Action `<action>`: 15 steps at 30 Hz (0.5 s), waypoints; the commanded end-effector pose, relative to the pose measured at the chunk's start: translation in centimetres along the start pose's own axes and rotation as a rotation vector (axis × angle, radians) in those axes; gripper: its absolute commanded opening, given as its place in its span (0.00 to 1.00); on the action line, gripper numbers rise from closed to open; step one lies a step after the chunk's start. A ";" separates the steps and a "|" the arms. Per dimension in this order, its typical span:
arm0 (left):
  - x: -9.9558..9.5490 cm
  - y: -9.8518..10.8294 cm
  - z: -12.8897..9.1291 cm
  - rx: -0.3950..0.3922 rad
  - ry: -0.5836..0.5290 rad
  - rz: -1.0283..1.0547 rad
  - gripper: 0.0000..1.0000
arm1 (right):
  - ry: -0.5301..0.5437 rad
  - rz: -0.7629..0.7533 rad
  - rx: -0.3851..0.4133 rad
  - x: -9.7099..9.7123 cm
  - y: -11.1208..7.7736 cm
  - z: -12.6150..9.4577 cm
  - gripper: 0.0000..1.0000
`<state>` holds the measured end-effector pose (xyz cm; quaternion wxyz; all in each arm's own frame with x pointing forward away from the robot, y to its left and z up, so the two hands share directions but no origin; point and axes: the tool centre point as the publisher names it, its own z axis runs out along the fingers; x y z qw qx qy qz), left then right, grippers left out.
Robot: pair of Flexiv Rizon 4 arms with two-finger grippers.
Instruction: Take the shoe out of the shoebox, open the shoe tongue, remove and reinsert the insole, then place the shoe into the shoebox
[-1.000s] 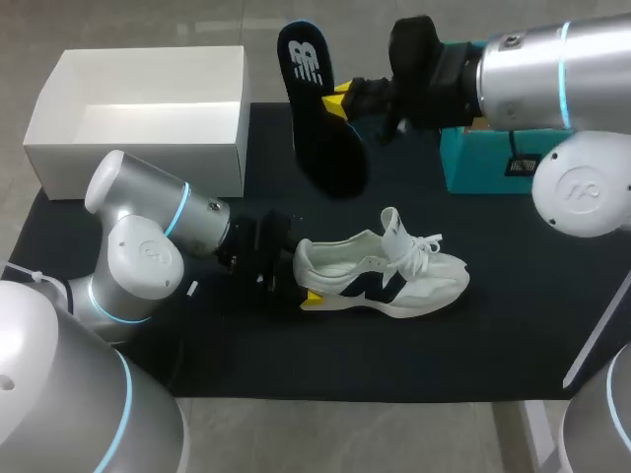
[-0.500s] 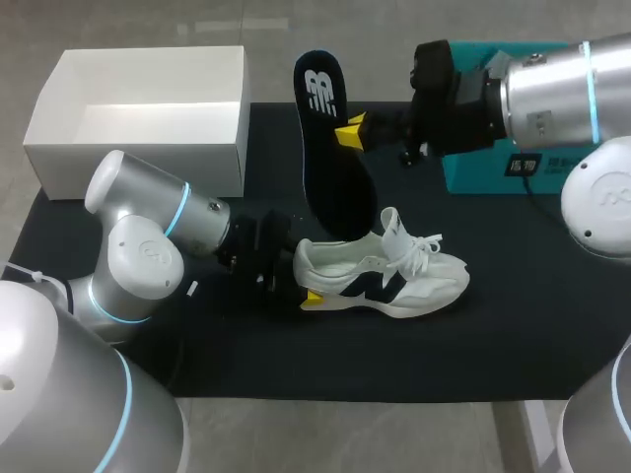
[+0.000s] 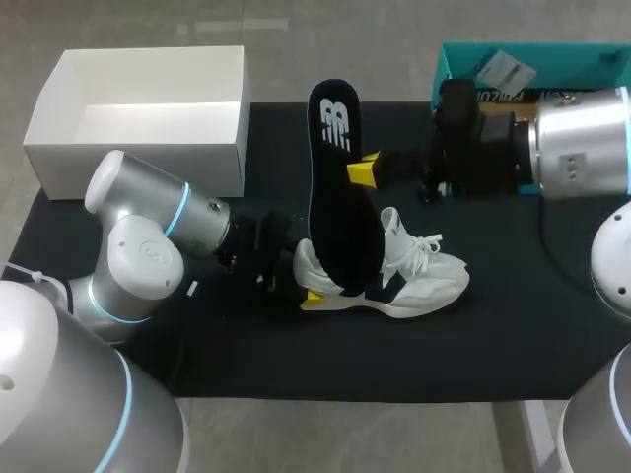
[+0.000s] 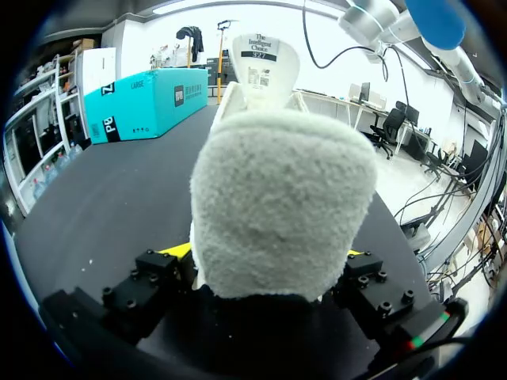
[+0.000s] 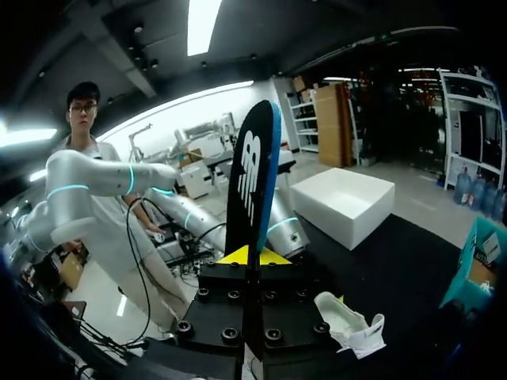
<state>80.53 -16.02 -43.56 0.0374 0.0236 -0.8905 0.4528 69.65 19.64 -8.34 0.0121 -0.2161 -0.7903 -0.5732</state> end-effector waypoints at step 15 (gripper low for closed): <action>-0.1 0.3 0.1 -0.003 0.002 0.000 0.00 | 0.075 0.045 0.003 2.0 -1.5 -1.5 0.00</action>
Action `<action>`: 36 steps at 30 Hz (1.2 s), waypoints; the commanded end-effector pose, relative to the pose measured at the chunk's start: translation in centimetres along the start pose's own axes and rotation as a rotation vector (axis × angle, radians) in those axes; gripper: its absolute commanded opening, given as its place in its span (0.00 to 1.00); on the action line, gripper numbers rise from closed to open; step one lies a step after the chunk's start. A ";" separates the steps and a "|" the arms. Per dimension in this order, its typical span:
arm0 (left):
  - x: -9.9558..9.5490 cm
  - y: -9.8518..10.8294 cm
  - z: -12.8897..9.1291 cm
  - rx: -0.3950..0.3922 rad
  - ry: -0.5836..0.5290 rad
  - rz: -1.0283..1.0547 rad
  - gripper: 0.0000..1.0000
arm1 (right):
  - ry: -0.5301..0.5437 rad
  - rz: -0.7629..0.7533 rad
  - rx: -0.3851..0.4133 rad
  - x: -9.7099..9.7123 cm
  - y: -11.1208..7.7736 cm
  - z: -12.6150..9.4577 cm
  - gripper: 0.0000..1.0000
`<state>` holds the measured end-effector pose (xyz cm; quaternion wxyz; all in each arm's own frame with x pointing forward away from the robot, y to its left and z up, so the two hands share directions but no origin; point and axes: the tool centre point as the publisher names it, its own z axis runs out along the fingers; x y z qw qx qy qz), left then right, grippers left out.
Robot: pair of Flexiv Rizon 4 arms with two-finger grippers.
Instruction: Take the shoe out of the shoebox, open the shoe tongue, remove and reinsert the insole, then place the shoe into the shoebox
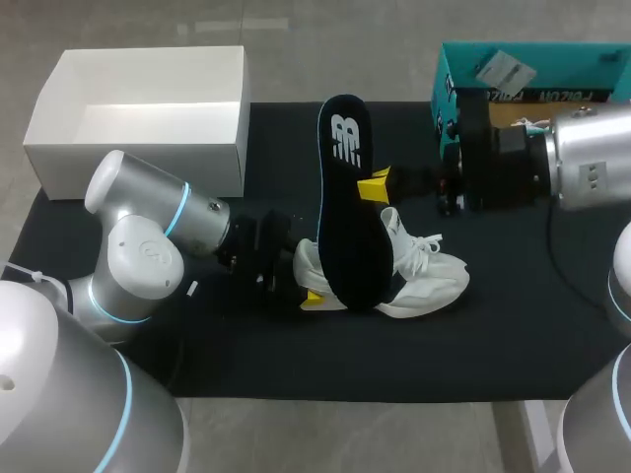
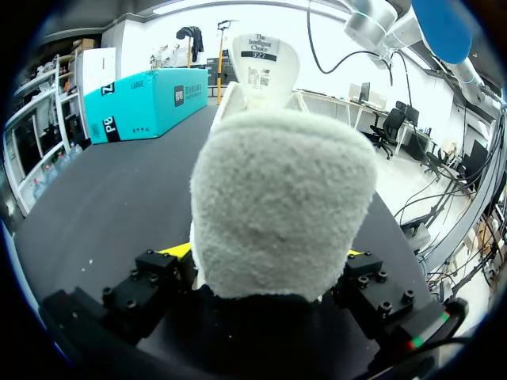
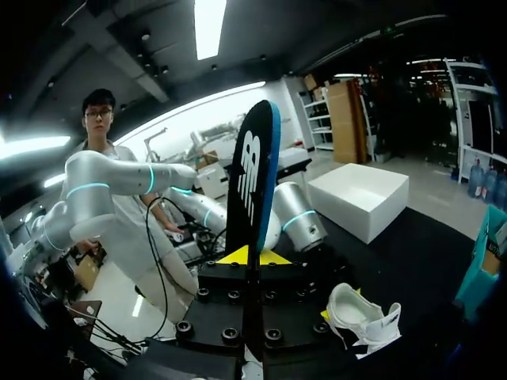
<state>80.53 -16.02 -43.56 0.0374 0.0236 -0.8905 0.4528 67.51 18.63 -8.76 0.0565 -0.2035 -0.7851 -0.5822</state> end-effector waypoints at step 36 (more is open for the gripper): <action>-0.1 0.3 0.1 -0.003 0.002 0.000 0.00 | -0.081 0.029 -0.023 1.9 -0.4 -1.5 0.00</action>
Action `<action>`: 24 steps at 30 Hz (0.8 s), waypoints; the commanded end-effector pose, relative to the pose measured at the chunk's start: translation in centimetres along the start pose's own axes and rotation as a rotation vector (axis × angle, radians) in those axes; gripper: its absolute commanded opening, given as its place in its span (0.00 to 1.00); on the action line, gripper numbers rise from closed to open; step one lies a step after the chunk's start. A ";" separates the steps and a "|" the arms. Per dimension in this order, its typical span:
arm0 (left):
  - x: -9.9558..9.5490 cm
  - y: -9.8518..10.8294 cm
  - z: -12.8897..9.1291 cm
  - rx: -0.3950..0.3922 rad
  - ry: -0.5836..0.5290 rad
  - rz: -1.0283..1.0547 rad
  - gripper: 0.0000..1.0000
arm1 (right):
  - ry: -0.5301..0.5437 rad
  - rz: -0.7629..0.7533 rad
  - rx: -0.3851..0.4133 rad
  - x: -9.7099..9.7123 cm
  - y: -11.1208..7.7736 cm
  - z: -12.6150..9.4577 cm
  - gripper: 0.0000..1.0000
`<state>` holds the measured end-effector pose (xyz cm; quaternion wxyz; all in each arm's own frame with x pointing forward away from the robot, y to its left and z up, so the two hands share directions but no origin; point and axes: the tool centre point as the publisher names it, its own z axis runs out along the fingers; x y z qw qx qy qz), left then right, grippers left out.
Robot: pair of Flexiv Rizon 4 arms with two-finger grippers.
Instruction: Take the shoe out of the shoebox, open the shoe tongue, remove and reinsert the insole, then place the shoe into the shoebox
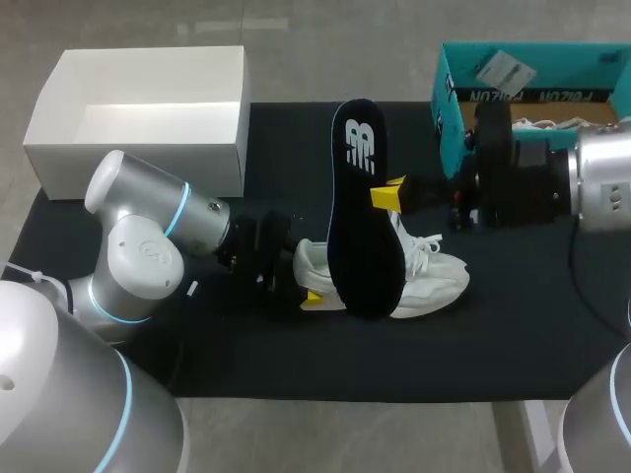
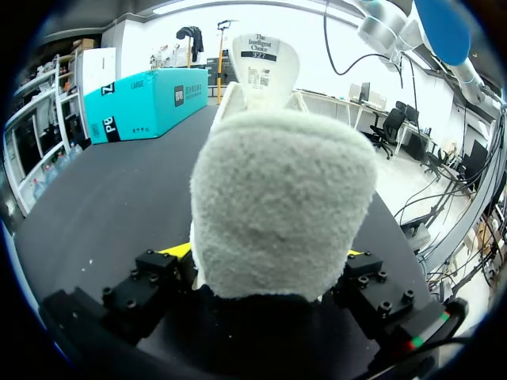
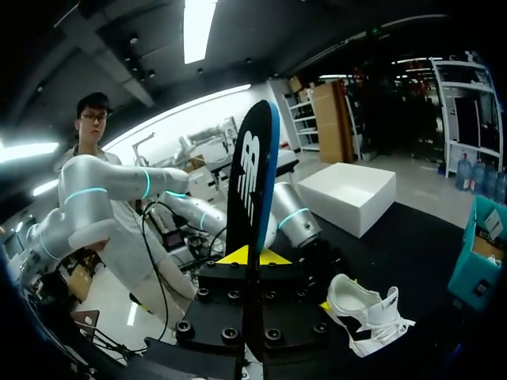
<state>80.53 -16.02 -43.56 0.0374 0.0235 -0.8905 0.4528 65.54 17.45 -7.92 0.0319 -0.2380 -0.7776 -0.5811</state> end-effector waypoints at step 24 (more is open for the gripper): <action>-0.1 0.2 -1.4 -0.166 -0.075 -0.039 1.00 | -0.003 0.001 -0.002 0.1 -0.1 0.1 0.00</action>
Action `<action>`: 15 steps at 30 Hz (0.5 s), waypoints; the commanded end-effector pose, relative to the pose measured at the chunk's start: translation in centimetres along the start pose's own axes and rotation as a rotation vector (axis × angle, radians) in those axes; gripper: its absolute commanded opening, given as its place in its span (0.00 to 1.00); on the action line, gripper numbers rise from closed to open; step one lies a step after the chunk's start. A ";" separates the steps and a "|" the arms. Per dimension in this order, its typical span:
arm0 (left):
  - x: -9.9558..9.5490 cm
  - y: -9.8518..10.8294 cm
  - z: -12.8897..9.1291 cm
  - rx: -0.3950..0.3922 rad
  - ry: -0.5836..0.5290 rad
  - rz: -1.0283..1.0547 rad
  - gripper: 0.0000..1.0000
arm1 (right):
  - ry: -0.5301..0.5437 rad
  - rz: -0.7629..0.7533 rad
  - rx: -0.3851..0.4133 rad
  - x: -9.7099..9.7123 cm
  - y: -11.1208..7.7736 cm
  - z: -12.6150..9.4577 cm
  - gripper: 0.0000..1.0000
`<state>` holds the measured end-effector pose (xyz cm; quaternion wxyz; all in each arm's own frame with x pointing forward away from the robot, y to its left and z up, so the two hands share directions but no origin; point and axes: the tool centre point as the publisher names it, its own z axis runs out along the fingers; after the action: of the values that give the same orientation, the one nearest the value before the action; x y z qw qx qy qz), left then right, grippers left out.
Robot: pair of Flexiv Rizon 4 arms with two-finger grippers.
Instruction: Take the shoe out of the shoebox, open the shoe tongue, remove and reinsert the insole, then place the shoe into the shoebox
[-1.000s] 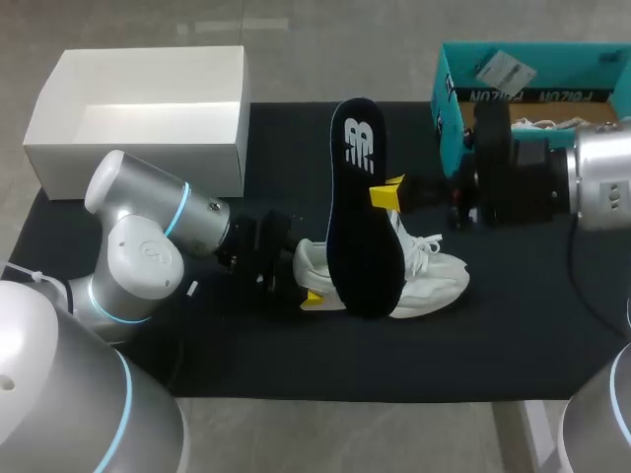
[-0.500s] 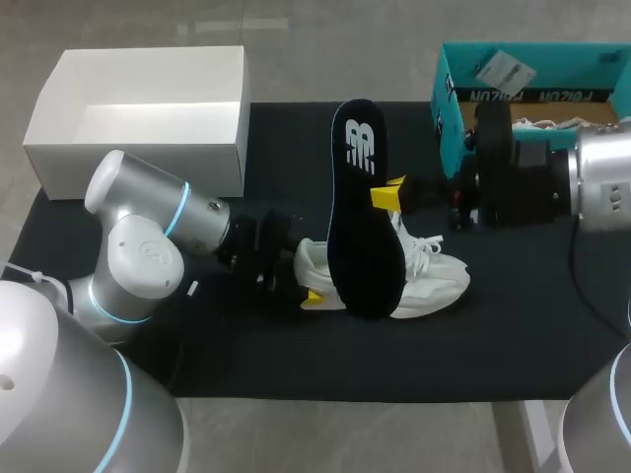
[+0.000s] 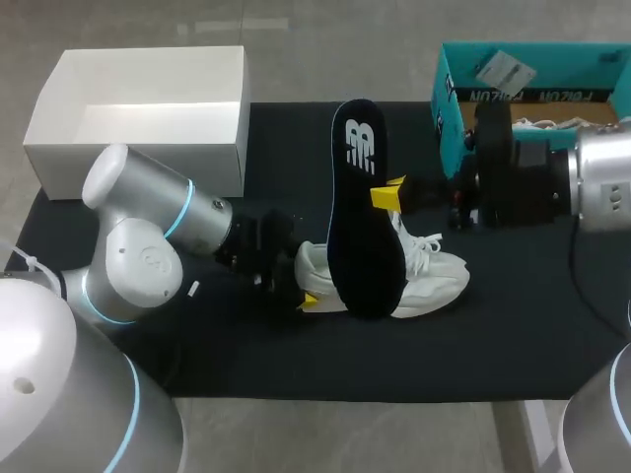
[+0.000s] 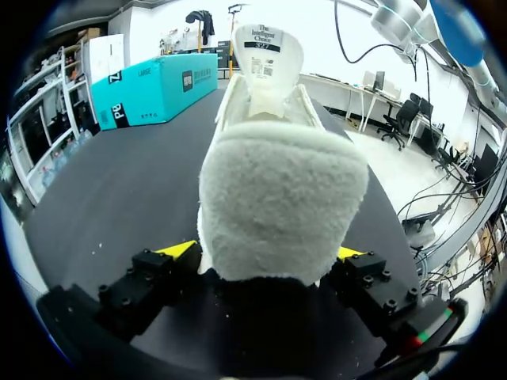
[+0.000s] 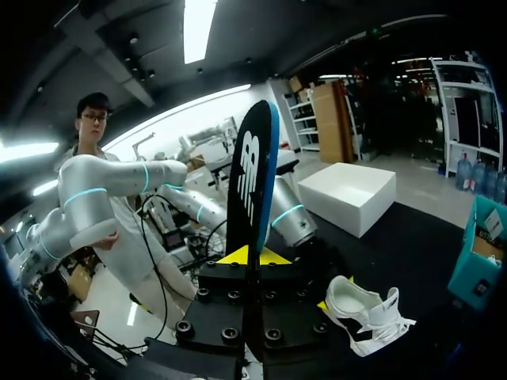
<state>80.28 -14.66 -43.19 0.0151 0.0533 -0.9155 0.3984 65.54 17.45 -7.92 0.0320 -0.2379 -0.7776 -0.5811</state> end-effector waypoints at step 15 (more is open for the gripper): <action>-0.5 -1.2 -2.2 -0.243 -0.020 0.046 1.00 | -0.003 0.001 -0.002 0.1 -0.1 0.1 0.00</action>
<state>80.86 -13.94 -41.55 0.0011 0.0337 -0.9444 0.3271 65.53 17.46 -7.92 0.0320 -0.2379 -0.7776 -0.5811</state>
